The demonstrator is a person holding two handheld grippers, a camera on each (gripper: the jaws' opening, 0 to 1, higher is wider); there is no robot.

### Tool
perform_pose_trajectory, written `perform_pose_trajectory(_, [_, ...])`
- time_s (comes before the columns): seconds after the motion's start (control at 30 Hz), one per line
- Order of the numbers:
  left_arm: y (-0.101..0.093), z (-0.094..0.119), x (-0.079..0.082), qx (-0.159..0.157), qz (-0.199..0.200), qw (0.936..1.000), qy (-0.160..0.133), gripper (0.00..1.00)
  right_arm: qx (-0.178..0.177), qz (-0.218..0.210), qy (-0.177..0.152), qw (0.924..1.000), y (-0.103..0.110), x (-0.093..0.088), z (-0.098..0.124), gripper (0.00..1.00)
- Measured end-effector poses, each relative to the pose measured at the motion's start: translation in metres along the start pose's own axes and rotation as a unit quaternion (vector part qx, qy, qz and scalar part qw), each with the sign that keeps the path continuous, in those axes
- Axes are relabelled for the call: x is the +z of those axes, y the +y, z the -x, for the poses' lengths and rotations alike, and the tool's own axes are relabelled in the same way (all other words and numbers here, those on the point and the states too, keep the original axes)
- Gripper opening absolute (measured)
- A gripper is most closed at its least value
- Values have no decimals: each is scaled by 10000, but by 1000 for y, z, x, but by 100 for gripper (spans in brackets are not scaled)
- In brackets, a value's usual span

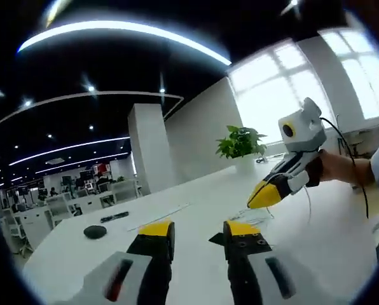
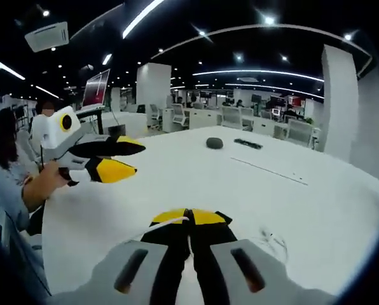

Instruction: Peel open the Velcro strap on the desktop, arrange the wired earphones neatly onto it, and close the Velcro strap to secure them.

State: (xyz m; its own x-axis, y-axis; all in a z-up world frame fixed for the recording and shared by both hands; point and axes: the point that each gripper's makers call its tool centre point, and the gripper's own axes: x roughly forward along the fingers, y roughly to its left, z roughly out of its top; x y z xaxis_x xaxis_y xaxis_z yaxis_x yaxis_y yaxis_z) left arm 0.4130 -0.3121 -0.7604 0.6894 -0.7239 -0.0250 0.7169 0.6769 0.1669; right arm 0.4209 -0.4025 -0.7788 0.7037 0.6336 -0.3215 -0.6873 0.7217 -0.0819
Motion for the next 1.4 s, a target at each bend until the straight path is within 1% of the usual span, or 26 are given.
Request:
perform_pose_trajectory(0.07, [-10, -1, 0, -138, -35, 9999, 53, 34, 18, 6, 1, 10000, 1, 1, -1, 3])
perform_pose_trajectory(0.1, [-37, -4, 3, -493, 104, 9987, 106, 35, -48, 97, 27, 9999, 0, 4, -5, 3])
perform_pose_trajectory(0.23, [-62, -5, 9, -784, 344, 9963, 64, 34, -146, 226, 23, 9996, -1, 11, -9, 3])
perform_pose_trajectory(0.33, [-78, -6, 10, -909, 334, 9953, 67, 35, -213, 360, 43, 9991, -2, 15, -12, 3])
perform_pose_trajectory(0.37, [-86, -7, 9, -952, 296, 9950, 88, 35, -228, 377, 40, 9990, -3, 16, -12, 3])
perform_pose_trajectory(0.47, [-98, -8, 5, -1023, 286, 9942, 146, 35, -309, 426, 14, 9986, -6, 18, -13, 3])
perform_pose_trajectory(0.57, [-108, -8, -2, -1018, 525, 9932, 224, 35, -354, 424, -1, 9985, -8, 20, -14, 3])
perform_pose_trajectory(0.63, [-115, -8, -6, -1067, 760, 9910, 272, 35, -377, 421, 14, 9984, -9, 18, -14, 3])
perform_pose_trajectory(0.77, [-123, -10, -10, -1056, 985, 9891, 275, 35, -511, 521, 40, 9973, -14, 18, -15, 3])
perform_pose_trajectory(0.87, [-121, -16, -13, -907, 1010, 9904, 269, 33, -537, 519, 20, 9972, -14, 19, -14, 3])
perform_pose_trajectory(1.0, [-121, -24, -16, -907, 1135, 9890, 286, 30, -517, 520, 3, 9973, -11, 20, -13, 3])
perform_pose_trajectory(1.13, [-115, -26, -14, -679, 867, 9937, 227, 29, -541, 551, 4, 9970, -11, 20, -8, 3])
perform_pose_trajectory(1.27, [-116, -28, -13, -704, 808, 9940, 207, 26, -581, 543, 34, 9968, -14, 16, -4, 3])
perform_pose_trajectory(1.4, [-109, -29, -16, -551, 522, 9968, 238, 23, -595, 534, 44, 9968, -15, 15, -1, 3])
